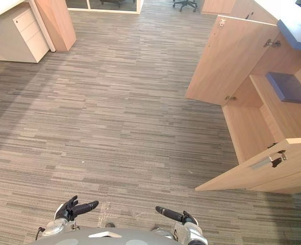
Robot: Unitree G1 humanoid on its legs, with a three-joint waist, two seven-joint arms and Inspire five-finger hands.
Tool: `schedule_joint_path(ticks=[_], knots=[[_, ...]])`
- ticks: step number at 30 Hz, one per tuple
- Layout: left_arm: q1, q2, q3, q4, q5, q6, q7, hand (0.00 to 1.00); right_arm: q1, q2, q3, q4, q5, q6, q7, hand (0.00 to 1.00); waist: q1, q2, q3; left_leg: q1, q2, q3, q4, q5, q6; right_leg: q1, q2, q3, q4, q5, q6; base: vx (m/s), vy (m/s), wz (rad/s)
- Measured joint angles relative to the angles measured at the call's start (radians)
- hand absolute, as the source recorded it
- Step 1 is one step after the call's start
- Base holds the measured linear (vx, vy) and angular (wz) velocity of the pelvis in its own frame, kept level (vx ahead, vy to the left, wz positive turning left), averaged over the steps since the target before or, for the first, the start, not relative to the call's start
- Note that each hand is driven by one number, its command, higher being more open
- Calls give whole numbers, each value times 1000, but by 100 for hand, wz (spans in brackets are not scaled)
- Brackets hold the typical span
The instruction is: Walk over to the cabinet, pick up the folder, carry it to the office cabinet, place the folder inside the office cabinet, then close the office cabinet door
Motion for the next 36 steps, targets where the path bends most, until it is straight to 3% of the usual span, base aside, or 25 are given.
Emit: schedule_joint_path(ticks=[5, 13, 23, 36], knots=[[-1, -3, -23, 0, -71, -4, -18, 100, -3, 0, 9, -1, 1, -9, 4, 100, -20, 2, 2, 6, -1, 7, -17, 6, -11, -2, 0, -1, -1, 0, 0, 0, 0, 0], [-24, 3, -40, -5, -66, -3, -30, 100, 1, 0, 9, -2, 1, -11, 10, 100, -23, -4, 7, 13, -1, 21, -23, 6, -11, -2, 1, 4, -3, 0, 0, 6, 9, -3], [-81, 138, 59, -120, -19, -46, 68, 100, 2, -4, 13, -2, 1, -17, 9, 100, -22, -4, 8, 14, -1, 27, -33, 8, -8, -4, 4, -1, -6, 0, 0, 15, 3, 0], [-31, 55, 47, -35, -28, -42, 19, 100, 11, -5, 4, -2, 1, -17, 16, 100, -20, -15, 14, 15, -1, 32, -30, 6, -10, 0, 4, -14, -5, 0, -1, 3, 0, 0]])
